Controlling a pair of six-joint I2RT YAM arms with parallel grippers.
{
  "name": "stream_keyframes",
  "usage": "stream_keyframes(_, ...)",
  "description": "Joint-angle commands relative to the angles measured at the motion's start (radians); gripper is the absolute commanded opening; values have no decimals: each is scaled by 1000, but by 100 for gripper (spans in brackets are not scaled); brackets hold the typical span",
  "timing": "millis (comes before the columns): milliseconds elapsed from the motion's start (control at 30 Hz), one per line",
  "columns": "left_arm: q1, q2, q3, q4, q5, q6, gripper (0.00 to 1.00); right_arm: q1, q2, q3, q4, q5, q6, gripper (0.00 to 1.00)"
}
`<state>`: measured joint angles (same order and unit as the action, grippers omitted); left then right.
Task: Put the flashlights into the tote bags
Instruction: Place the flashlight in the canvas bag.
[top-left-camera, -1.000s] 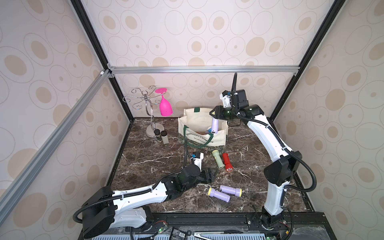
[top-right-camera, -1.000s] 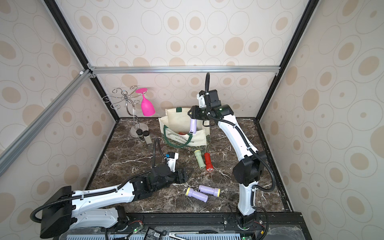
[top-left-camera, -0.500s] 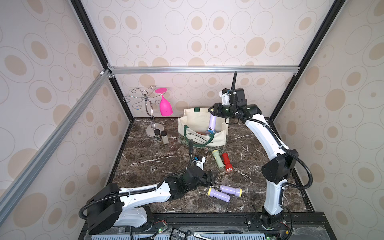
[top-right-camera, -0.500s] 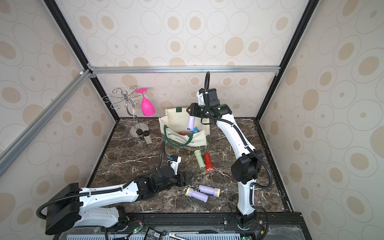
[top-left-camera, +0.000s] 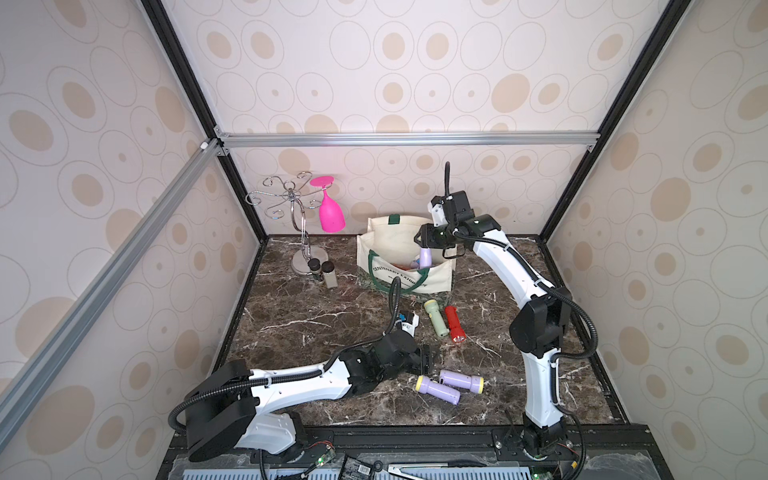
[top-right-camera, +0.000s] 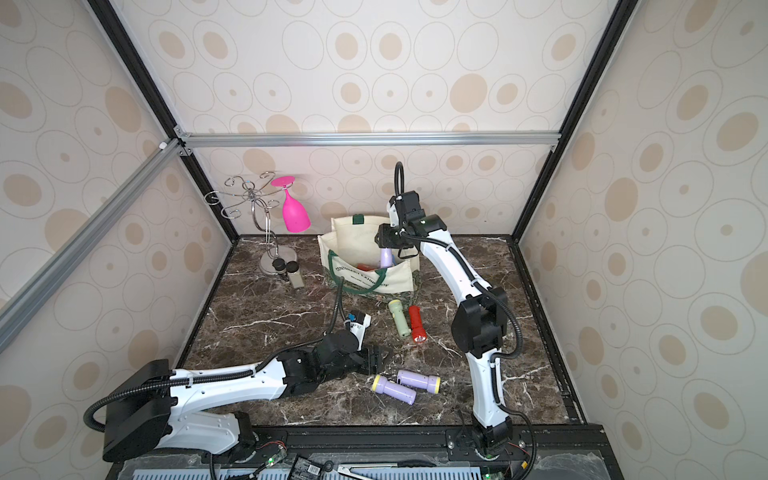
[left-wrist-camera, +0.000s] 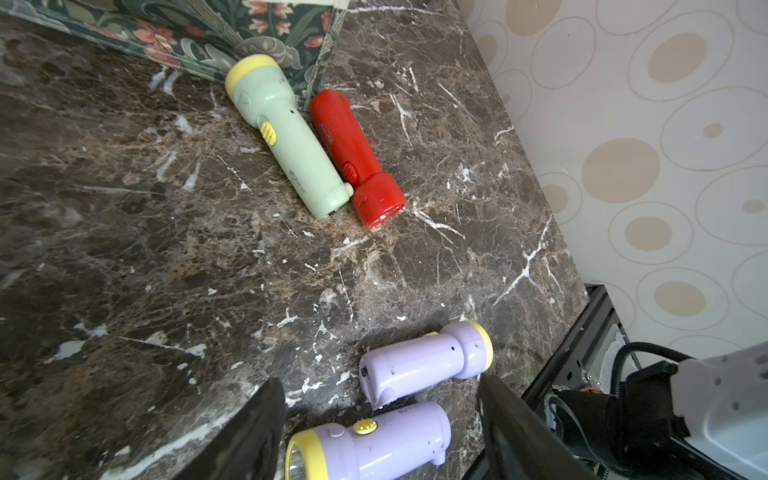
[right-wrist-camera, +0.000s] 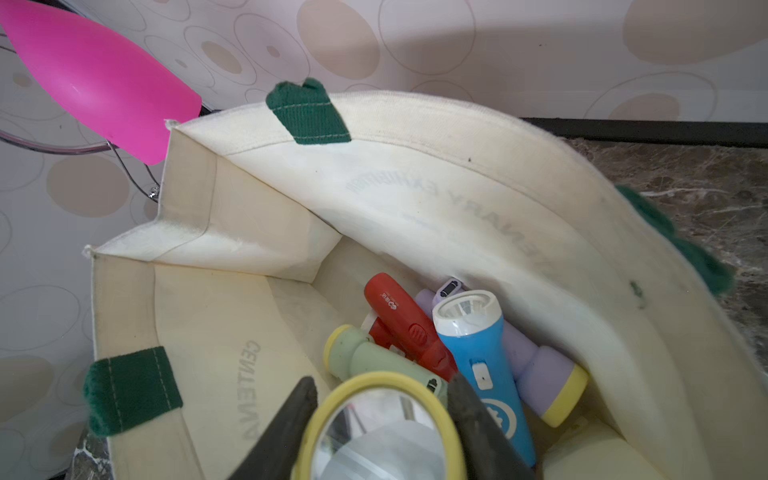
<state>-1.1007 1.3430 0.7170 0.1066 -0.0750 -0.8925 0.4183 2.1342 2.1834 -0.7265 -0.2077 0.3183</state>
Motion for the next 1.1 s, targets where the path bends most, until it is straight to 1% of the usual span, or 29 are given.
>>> stream_keyframes(0,-7,11,47,-35,-64,-20,76,5,10,12,-44,13,-35,20)
stream_keyframes(133,-7,8,38,-25,-126,-76,78,8,6,16,-40,15,-26,38)
stream_keyframes(200,-7,5,21,2,-147,-105,79,8,2,24,-39,15,-24,52)
stream_keyframes(267,-6,8,6,36,-152,-125,79,8,-1,32,-41,13,-22,62)
stream_keyframes(333,-5,22,13,47,-154,-134,80,9,-8,43,-45,11,-21,70)
stream_keyframes(400,-4,39,37,32,-163,-132,80,9,-20,56,-50,15,-25,75)
stream_keyframes(467,1,56,52,31,-170,-135,80,10,-34,73,-56,20,-28,78)
stream_keyframes(567,13,83,61,37,-171,-175,79,11,-65,99,-72,22,-36,79)
stream_keyframes(733,30,151,96,73,-158,-207,76,11,-160,82,-83,9,-36,82)
stream_keyframes(800,31,178,109,105,-150,-221,76,11,-210,50,-85,-4,-36,83)
stream_keyframes(900,32,231,131,142,-144,-256,76,10,-299,-41,-73,-11,-38,85)
stream_keyframes(1067,33,324,219,117,-132,-258,75,6,-457,-206,-60,-14,-51,88)
